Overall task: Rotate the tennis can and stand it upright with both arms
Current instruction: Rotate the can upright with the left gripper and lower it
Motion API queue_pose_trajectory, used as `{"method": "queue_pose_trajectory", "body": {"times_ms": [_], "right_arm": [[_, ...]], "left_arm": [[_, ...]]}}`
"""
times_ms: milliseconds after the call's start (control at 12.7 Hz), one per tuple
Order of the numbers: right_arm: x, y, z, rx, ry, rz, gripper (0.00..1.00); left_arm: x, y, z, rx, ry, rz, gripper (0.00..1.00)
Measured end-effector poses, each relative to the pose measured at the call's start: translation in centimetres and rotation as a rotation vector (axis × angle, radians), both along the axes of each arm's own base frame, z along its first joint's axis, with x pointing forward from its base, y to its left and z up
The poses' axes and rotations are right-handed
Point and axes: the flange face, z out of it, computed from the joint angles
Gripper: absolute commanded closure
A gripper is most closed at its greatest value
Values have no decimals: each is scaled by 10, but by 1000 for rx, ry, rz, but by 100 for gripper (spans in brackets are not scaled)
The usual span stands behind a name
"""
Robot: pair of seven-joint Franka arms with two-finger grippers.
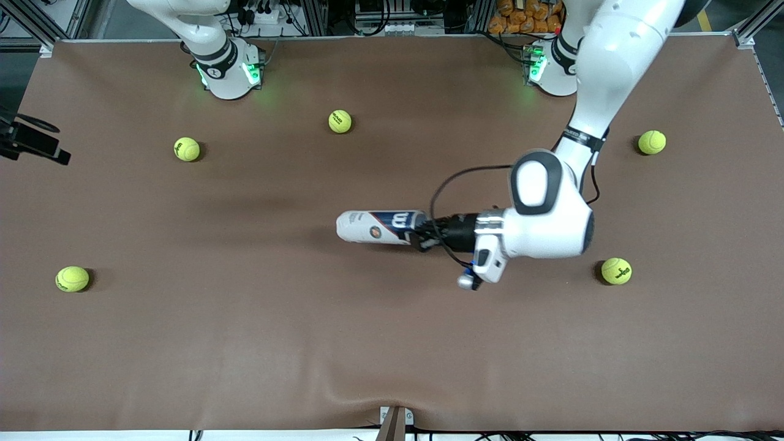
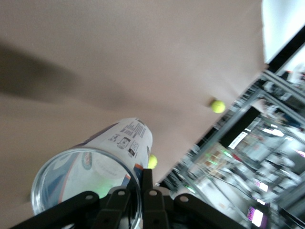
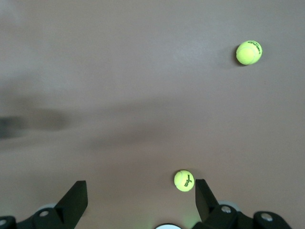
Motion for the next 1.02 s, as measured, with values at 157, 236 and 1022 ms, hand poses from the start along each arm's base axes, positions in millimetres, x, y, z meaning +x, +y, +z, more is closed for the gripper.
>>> {"method": "queue_pose_trajectory", "body": {"times_ms": [157, 236, 1022], "right_arm": [[-5, -2, 8, -4, -9, -4, 0], [-6, 0, 9, -4, -11, 0, 0], [-5, 17, 9, -17, 0, 34, 0]], "left_arm": [[-15, -38, 22, 113, -75, -42, 100], [-24, -54, 25, 186, -128, -75, 100], [-106, -146, 9, 747, -565, -428, 100]]}}
